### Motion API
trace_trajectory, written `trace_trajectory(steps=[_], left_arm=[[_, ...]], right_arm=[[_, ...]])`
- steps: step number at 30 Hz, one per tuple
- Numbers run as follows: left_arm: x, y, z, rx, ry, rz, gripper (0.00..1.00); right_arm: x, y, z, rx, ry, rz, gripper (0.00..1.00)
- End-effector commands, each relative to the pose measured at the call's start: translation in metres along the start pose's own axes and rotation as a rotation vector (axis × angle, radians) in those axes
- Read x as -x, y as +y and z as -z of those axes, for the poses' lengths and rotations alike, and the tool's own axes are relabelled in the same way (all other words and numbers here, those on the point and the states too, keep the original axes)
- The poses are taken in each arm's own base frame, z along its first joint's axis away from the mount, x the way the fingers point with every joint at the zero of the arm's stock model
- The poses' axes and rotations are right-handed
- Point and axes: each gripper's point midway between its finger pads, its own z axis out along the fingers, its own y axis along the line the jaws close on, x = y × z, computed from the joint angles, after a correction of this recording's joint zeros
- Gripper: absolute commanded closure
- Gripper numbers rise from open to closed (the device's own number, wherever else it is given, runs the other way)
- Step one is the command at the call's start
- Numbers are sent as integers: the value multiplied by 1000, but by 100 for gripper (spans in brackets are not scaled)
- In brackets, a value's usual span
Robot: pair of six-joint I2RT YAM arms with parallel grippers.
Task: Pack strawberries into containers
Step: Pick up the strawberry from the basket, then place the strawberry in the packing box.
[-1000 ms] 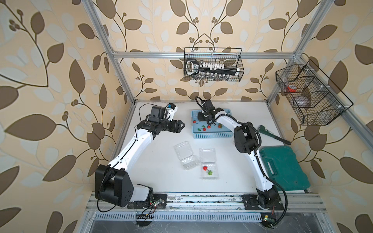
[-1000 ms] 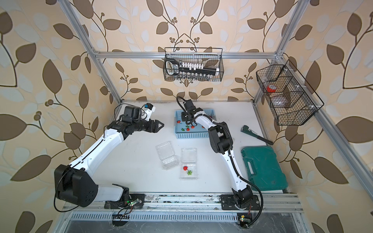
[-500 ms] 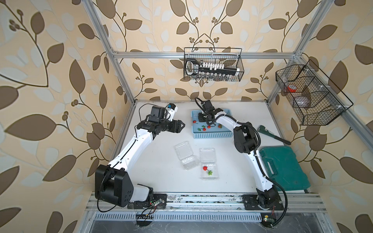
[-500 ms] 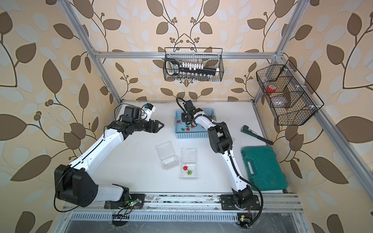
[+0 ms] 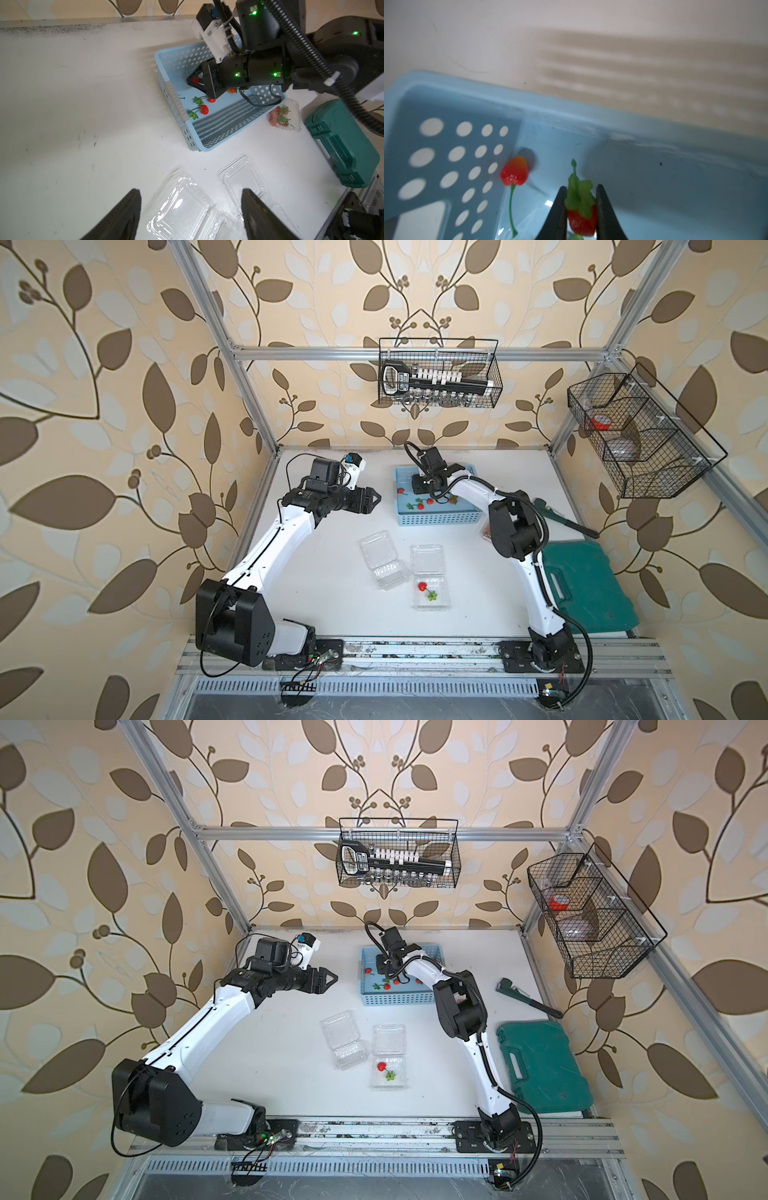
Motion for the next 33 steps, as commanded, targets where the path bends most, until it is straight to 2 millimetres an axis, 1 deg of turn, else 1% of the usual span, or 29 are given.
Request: trace_trajectory(steps=[1,5,7,9,13,19,22,25,28,30,33], left_arm=[[3,-7,5,-10,-14,-25,22],[3,-7,5,-10,-13,-24,23],[3,-7,5,-10,-13,-24,22],[2,-7,5,-10,-13,-24,23],[3,-7,7,-8,-16,-25,22],[2,-6,6,-2,-13,-28,22],[2,-7,4,-10,-5,-22,22],[0,-6,3,-12,2,-19,22],[0,-6,3,-9,1,-20,22],[0,-5,3,-3,1,-21,22],[0,-5,4,-3,-1,-22,22]], right_arm=[[25,15,43,43,-82,28,84],[14,25,74,62,-82,62,84],[3,33,91,73,-79,97,84],[-15,38,113,73,-72,128,84],[-66,48,155,107,-34,152,84],[-164,48,206,106,48,147,83],[-200,47,228,106,83,147,82],[-232,48,238,129,135,141,82],[-259,48,238,135,183,148,82],[-271,49,235,140,206,149,81],[-285,51,228,137,235,161,79]])
